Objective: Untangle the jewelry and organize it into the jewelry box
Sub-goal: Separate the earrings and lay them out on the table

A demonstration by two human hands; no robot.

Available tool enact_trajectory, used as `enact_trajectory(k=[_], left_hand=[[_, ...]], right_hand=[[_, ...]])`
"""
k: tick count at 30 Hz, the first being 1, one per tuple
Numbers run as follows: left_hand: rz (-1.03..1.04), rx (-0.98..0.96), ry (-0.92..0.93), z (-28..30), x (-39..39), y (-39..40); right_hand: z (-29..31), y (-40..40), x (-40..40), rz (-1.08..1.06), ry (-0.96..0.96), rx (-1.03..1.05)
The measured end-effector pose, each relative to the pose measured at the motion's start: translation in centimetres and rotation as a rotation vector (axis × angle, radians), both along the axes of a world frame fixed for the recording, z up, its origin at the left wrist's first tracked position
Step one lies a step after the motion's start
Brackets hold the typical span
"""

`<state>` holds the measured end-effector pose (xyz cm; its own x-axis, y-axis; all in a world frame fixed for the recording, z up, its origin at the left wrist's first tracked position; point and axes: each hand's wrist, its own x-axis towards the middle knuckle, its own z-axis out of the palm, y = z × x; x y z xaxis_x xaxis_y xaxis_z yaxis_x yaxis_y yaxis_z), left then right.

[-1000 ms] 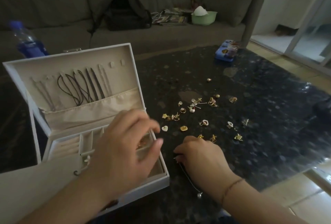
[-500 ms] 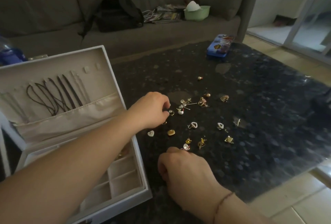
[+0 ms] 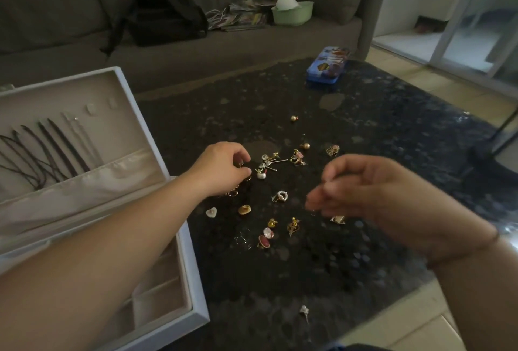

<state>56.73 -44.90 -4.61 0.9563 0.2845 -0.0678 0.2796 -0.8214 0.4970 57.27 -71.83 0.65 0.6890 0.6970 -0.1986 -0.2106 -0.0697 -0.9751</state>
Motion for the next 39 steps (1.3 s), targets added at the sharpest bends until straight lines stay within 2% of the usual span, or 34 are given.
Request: enact_trajectory(k=[6,11,13,17,22,28,36,39], left_hand=[[-0.001,-0.024,0.013,0.1,-0.2,0.0],[-0.11,0.11,-0.105,1.0,0.4,-1.6],[-0.232,0.145,-0.086,1.6,1.3,-3.0],[-0.454,0.265,0.135,1.4,2.8,-5.3],[-0.503,0.307,0.264,0.2,2.4,-5.4],[-0.584,0.364,0.397,1.6,-0.1,-3.3],[-0.654,0.381,0.448,2.4,-3.0,-1.3],[-0.63,0.405,0.404,2.5,-3.5,-0.5]], right_hand=[[-0.8,-2.3,3.1,-0.494,-0.003,0.003],[-1.0,-2.9,3.9,-0.655,-0.033,0.031],[-0.8,-2.9,3.9,-0.688,-0.042,0.054],[-0.8,-2.8,3.9,-0.713,-0.042,0.086],[-0.9,-3.1,4.0,-0.719,-0.047,0.102],[-1.0,-3.2,4.0,-0.708,-0.052,0.099],[-1.0,-3.2,3.9,-0.7,-0.043,0.103],[-1.0,-3.2,3.9,-0.698,-0.044,0.099]])
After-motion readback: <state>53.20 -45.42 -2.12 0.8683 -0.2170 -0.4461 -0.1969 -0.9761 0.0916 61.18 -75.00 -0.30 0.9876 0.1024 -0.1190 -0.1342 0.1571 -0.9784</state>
